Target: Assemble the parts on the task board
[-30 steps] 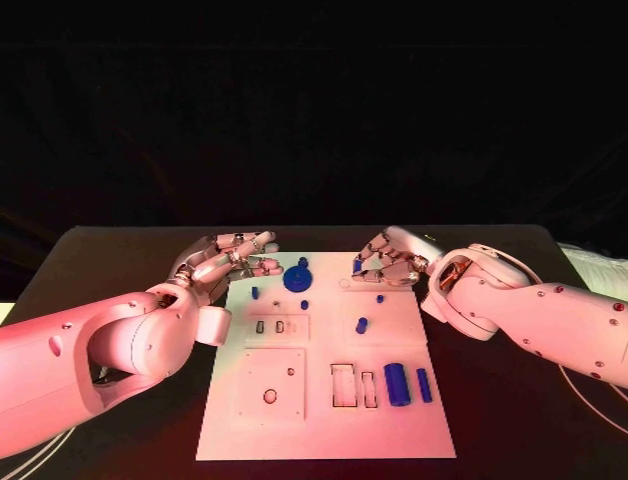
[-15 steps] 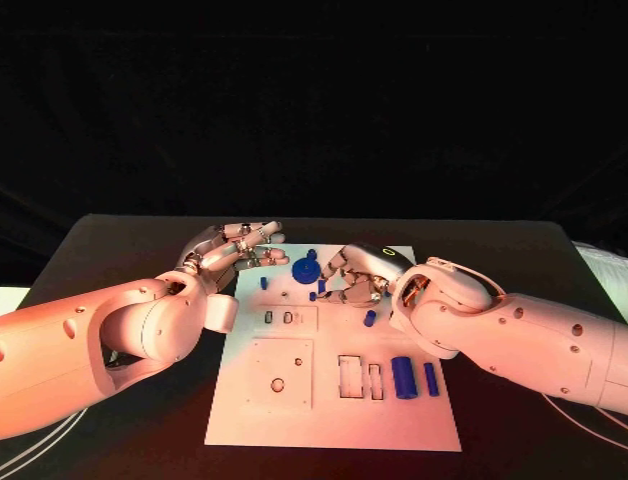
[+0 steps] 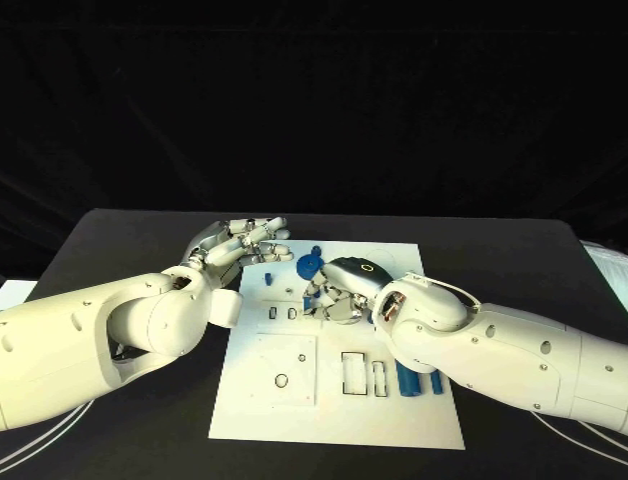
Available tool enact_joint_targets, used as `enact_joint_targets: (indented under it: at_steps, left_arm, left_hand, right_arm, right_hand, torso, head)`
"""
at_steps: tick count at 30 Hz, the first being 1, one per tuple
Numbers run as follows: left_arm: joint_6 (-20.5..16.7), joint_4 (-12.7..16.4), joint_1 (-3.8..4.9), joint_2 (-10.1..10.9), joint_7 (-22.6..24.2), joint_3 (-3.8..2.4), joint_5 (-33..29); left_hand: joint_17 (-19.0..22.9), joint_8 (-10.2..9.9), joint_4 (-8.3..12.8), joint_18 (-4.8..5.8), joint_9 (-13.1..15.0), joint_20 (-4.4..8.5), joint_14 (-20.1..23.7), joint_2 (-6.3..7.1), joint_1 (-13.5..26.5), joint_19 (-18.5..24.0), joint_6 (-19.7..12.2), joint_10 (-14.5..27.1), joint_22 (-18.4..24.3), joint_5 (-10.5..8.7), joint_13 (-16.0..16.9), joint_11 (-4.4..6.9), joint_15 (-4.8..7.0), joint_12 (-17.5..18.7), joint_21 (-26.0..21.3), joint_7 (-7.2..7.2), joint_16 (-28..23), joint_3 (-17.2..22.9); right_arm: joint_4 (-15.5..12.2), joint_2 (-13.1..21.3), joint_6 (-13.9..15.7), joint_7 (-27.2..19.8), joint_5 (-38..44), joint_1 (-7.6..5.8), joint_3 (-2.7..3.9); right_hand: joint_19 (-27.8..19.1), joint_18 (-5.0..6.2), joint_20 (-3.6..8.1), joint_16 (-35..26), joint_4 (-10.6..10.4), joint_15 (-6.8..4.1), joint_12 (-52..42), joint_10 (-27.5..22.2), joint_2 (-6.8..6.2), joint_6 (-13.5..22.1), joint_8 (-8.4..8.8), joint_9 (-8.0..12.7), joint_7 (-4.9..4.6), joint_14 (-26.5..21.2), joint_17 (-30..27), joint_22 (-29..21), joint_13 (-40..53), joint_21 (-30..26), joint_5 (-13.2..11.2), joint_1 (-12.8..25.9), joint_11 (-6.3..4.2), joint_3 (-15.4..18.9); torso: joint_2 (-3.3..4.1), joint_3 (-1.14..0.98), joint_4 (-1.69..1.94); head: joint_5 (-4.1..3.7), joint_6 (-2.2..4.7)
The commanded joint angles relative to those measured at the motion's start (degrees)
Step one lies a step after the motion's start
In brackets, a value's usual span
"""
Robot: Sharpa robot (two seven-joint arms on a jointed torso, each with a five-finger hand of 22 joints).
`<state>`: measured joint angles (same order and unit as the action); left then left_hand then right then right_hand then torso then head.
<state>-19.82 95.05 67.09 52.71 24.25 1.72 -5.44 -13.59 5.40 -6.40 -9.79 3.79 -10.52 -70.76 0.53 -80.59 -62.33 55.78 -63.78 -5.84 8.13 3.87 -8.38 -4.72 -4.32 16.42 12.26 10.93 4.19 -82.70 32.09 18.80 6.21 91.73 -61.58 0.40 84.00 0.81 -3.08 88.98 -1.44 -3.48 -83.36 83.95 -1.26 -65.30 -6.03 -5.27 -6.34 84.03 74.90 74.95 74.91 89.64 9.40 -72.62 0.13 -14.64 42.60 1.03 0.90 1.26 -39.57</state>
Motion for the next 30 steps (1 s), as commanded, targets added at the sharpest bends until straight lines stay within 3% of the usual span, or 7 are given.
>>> enact_joint_targets:
  at_steps: [1,6,21,30]
  left_arm:
    - [1.07,0.13,0.03,0.0,0.55,-0.03,-0.17]
    - [1.03,0.06,0.03,0.05,0.57,-0.03,-0.22]
    - [1.13,0.12,0.03,0.03,0.56,-0.03,-0.45]
    - [1.18,0.11,0.03,0.03,0.49,-0.03,-0.45]
  left_hand:
    - [-0.11,-0.24,0.43,-0.69,0.03,-0.25,0.23,-0.08,-0.6,-0.11,-0.32,0.16,0.09,-0.31,-0.02,-0.1,-0.03,0.35,-0.22,-0.05,-0.37,0.18]
    - [-0.12,-0.24,0.46,-0.69,0.03,-0.24,0.22,-0.1,-0.63,-0.12,-0.31,0.15,0.09,-0.31,-0.02,-0.1,-0.03,0.35,-0.22,-0.06,-0.38,0.21]
    - [-0.15,-0.24,0.45,-0.68,0.03,-0.25,0.22,-0.09,-0.56,-0.12,-0.3,0.14,0.1,-0.34,-0.01,-0.11,-0.04,0.35,-0.22,-0.05,-0.4,0.18]
    - [-0.18,-0.25,0.43,-0.68,0.04,-0.25,0.21,-0.07,-0.47,-0.12,-0.3,0.13,0.12,-0.42,-0.01,-0.12,-0.05,0.36,-0.23,-0.04,-0.43,0.15]
  right_arm:
    - [0.67,-0.76,-2.19,0.96,2.14,0.11,-0.11]
    - [1.29,-1.6,-3.04,0.95,2.17,0.28,-0.27]
    - [2.53,-2.64,-5.1,2.25,3.52,0.46,-0.53]
    - [2.39,-2.35,-7.31,2.9,4.13,0.47,-0.59]
  right_hand:
    - [6.0,-0.81,0.5,-0.15,-0.42,-0.35,0.39,4.05,0.43,-2.62,-0.04,-0.03,1.92,5.44,12.44,15.05,11.36,0.36,0.11,0.33,-0.3,0.12]
    - [6.0,-0.81,0.49,-0.19,-0.48,-0.32,0.4,4.04,0.38,-2.5,0.08,-0.01,1.85,5.42,12.34,15.05,11.36,0.36,0.0,0.46,-0.25,0.18]
    - [6.0,-0.81,0.36,-0.4,-0.69,-0.11,0.97,3.85,-0.22,-1.98,0.66,0.1,1.53,5.33,11.89,15.05,11.1,0.36,-0.51,1.13,0.02,0.67]
    - [5.92,-0.78,0.12,-0.57,-0.6,0.18,1.99,3.49,-1.44,-1.25,1.37,0.28,1.1,5.26,11.55,14.93,10.62,0.3,-0.17,1.59,0.38,1.32]
  torso:
    - [-0.01,-0.03,-0.04]
    - [0.02,-0.11,0.05]
    - [0.0,-0.07,-0.07]
    - [-0.02,-0.06,-0.06]
  head:
    - [0.04,-0.01]
    - [0.23,-0.18]
    - [0.63,-0.56]
    - [0.65,-0.63]
